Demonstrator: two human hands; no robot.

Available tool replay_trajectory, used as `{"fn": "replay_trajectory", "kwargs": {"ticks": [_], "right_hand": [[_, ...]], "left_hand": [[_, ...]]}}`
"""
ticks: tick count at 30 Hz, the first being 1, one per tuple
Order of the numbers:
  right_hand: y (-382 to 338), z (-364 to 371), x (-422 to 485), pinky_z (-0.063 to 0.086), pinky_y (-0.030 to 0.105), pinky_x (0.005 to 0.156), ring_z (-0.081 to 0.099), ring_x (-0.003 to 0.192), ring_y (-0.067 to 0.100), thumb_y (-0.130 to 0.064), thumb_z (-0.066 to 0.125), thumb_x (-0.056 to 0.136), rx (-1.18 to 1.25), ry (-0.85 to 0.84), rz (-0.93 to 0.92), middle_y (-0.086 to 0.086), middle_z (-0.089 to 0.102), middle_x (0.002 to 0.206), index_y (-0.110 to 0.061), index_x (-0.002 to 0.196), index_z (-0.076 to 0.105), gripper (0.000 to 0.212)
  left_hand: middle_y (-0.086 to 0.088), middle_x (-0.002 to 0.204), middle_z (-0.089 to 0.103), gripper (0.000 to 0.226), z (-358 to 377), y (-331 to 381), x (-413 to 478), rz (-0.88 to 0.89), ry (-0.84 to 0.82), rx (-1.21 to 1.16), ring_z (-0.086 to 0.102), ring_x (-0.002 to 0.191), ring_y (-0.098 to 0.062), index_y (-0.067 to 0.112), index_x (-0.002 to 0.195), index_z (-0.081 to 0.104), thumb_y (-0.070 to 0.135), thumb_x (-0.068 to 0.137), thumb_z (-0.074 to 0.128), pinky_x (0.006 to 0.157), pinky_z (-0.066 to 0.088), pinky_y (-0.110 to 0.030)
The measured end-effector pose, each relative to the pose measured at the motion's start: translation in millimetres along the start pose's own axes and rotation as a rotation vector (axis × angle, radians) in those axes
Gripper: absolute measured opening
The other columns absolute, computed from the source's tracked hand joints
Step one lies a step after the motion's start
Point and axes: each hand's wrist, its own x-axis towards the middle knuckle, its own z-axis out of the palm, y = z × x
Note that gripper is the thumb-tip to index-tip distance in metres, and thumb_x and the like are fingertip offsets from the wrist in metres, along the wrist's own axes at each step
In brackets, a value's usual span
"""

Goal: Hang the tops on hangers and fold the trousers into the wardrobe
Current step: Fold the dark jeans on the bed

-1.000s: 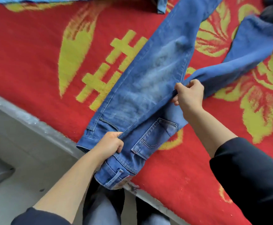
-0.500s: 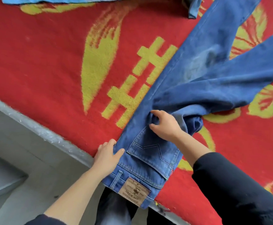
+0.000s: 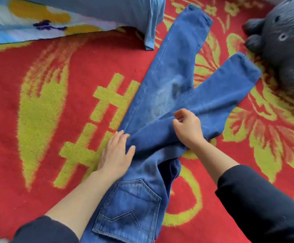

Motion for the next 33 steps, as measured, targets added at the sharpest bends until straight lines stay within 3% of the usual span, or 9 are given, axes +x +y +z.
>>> {"fn": "replay_trajectory", "kwargs": {"ticks": [6,10,14,16,23,27,29,31,33], "right_hand": [[40.6,-28.8,81.1,0.04,0.028,0.09,0.055,0.112,0.028,-0.015,0.05,0.088,-0.001,0.117,0.159,0.01,0.064,0.117,-0.007,0.113,0.063,0.029],[39.1,-21.4,128.3,0.032,0.032,0.07,0.042,0.085,0.031,-0.021,0.048,0.089,-0.028,0.147,0.219,0.016,0.048,0.091,-0.012,0.077,0.048,0.015],[42.1,-16.8,165.7,0.038,0.04,0.095,0.046,0.123,0.036,-0.038,0.05,0.092,-0.013,0.205,0.366,0.02,0.049,0.132,0.0,0.126,0.043,0.051],[45.2,-17.3,180.1,0.038,0.04,0.098,0.045,0.127,0.035,-0.042,0.052,0.09,-0.028,0.229,0.426,0.02,0.046,0.137,0.0,0.131,0.039,0.06],[41.5,-32.1,186.5,0.039,0.036,0.09,0.051,0.118,0.035,-0.028,0.036,0.097,-0.009,0.363,0.402,0.022,0.056,0.128,0.002,0.118,0.056,0.041],[-15.9,-54.0,201.1,0.027,0.035,0.087,0.051,0.109,0.035,-0.018,0.034,0.1,0.15,0.673,0.101,0.027,0.058,0.117,0.006,0.094,0.054,0.032],[-50.0,-48.5,209.3,0.029,0.035,0.089,0.051,0.106,0.032,-0.021,0.036,0.101,0.113,0.575,-0.13,0.025,0.057,0.113,-0.006,0.088,0.054,0.028],[-72.8,-27.7,214.2,0.036,0.037,0.091,0.052,0.103,0.027,-0.036,0.039,0.098,0.061,0.276,-0.219,0.016,0.057,0.105,-0.022,0.073,0.047,0.03],[-74.8,0.7,214.2,0.038,0.044,0.1,0.051,0.114,0.024,-0.05,0.042,0.091,-0.054,-0.059,-0.18,0.007,0.056,0.108,-0.023,0.082,0.056,0.032]], "left_hand": [[0.002,0.157,0.025,0.025,14.9,27.0,83.4,0.166,-0.07,-0.024,0.005,0.148,-0.013,0.017,0.094,0.058,0.037,0.098,0.043,0.117,0.008,-0.035],[0.006,0.155,0.023,0.029,25.2,20.9,96.6,0.223,-0.066,-0.095,-0.001,0.146,-0.009,0.018,0.081,0.06,0.035,0.098,0.045,0.117,0.0,-0.037],[0.018,0.148,0.02,0.031,25.6,18.0,99.4,0.239,-0.061,-0.205,-0.006,0.14,0.002,0.032,0.072,0.057,0.029,0.1,0.043,0.114,-0.005,-0.028],[0.025,0.145,0.017,0.032,23.9,19.6,100.1,0.235,-0.093,-0.214,-0.008,0.138,0.007,0.037,0.064,0.053,0.032,0.096,0.051,0.112,-0.006,-0.026],[0.025,0.147,0.015,0.015,12.7,21.2,97.9,0.212,-0.192,-0.219,-0.007,0.14,0.007,0.034,0.073,0.059,0.033,0.084,0.069,0.115,-0.005,-0.028],[0.015,0.132,0.052,0.011,0.5,27.8,101.1,0.087,0.018,-0.534,0.031,0.136,-0.002,0.024,0.079,0.06,0.023,0.086,0.068,0.105,0.019,-0.019],[0.012,0.12,0.06,0.011,-3.1,21.3,102.4,0.03,0.24,-0.452,0.043,0.12,-0.007,0.023,0.081,0.058,0.02,0.086,0.068,0.096,0.025,-0.017],[0.002,0.119,0.061,0.009,-3.0,11.1,102.4,-0.047,0.375,-0.302,0.041,0.11,-0.013,0.017,0.087,0.06,0.017,0.085,0.069,0.091,0.025,-0.018],[-0.004,0.123,0.056,0.02,1.6,4.8,102.7,-0.075,0.369,-0.156,0.041,0.113,-0.023,0.013,0.1,0.06,0.016,0.083,0.07,0.095,0.026,-0.026]]}}
